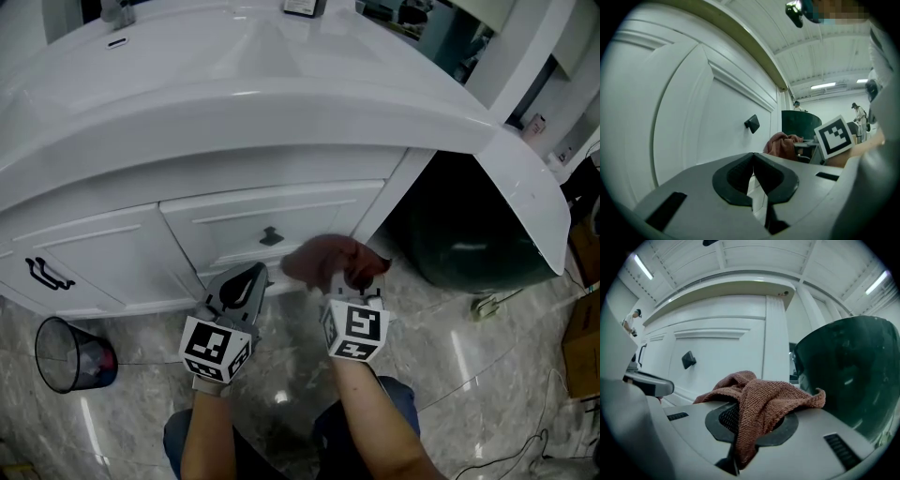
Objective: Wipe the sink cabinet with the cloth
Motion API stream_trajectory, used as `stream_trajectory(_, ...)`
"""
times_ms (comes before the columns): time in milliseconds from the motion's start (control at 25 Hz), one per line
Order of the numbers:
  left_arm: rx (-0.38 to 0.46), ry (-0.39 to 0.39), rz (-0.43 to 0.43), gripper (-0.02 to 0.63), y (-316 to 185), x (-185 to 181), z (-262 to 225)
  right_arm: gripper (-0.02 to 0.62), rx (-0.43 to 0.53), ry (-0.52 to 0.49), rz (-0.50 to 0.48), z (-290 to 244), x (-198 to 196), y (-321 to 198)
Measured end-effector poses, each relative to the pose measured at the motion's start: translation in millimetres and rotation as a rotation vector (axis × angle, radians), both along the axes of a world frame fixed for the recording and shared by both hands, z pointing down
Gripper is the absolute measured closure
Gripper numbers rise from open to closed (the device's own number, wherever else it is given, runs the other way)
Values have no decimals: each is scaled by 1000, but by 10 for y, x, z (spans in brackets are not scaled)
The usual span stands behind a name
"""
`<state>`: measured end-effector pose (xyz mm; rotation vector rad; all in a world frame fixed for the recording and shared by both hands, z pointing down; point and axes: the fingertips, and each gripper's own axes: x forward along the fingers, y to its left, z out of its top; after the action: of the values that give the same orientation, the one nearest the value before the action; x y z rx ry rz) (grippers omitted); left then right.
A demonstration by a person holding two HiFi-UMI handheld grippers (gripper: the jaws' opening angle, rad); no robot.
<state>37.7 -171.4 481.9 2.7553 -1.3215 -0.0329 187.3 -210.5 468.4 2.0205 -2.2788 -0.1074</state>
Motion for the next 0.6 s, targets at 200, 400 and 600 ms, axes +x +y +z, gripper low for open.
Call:
stream_trajectory(200,-5,9,2,595,-38,-16,31,537,30,32,-4,-52,25,-56)
stream_trajectory(400,-1,17,-4,595,-32,-44,-20,537,80,29,-6,-274,-24,-32)
stream_trajectory(600,5,-7,-13,595,30,-117,-81,537,154,79,-61,-688,-73,-13)
